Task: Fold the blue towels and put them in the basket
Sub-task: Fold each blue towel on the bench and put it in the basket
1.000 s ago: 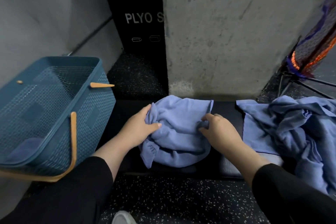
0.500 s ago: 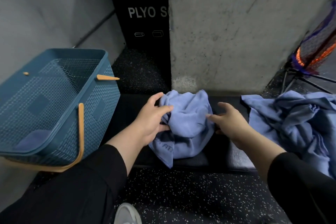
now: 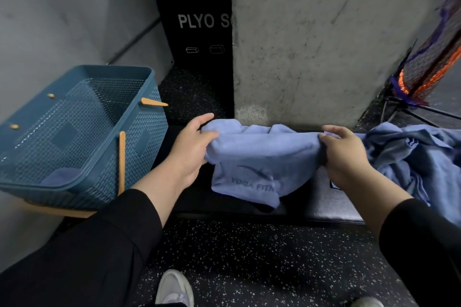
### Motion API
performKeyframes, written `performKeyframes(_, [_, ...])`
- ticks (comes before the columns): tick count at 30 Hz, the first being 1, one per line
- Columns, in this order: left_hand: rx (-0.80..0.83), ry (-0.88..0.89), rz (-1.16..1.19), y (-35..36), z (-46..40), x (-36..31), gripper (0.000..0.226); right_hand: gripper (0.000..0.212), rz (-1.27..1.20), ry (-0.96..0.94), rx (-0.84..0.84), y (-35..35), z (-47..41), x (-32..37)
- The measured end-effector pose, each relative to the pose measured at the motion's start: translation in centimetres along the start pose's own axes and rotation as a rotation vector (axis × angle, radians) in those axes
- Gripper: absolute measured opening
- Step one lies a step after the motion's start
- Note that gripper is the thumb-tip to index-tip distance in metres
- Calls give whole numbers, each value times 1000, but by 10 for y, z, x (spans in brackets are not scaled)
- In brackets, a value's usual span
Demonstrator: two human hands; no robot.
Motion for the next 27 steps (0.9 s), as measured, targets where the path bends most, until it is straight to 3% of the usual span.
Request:
performKeyframes(4, [-26,-52,-134,-5,10,11,48,71,134,97,257,10,11,-21])
performKeyframes(5, [-37,-64,-162,-5,12,16,47,71,227,144,326,15,18,-30])
performKeyframes(8, [-9,-182,-250,-8,18,38,63,18,614,139,445,27,32,-39])
performKeyframes(9, [23,-233,-304,-9,19,46,69,23,756,115,428,29,33,-37])
performKeyframes(10, [61,-275,-386,-9,21,52,59,30,854,91,399,29,33,-33])
performKeyframes(11, [93,-305,-457,-9,23,56,34,35,885,75,368,29,34,-30])
performKeyframes(12, [89,-312,-518,-9,24,55,13,39,849,42,332,29,36,-24])
performKeyframes(15, [-66,-208,-553,-21,22,41,26,46,438,12,202,14,33,-10])
performKeyframes(17, [-133,-90,-365,-26,19,24,30,51,150,55,199,8,28,-2])
performKeyframes(20, [-95,-12,39,-14,17,9,31,46,-35,131,195,0,21,6])
performKeyframes(23, [-108,-60,238,-5,18,10,27,37,-194,166,376,7,22,6])
performKeyframes(25, [-23,-91,270,0,19,14,24,34,-134,159,564,16,29,7])
performKeyframes(27, [71,-117,226,4,17,20,36,35,-48,146,603,16,28,2])
Point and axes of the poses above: each hand's wrist, its own z-axis away from the middle knuckle, its own y-axis out of the palm, x = y × z, the point moved 7 cm from there along -z, towards the middle knuckle, and after that the axes turned 14 degrees about x, right-handed, at the moved point
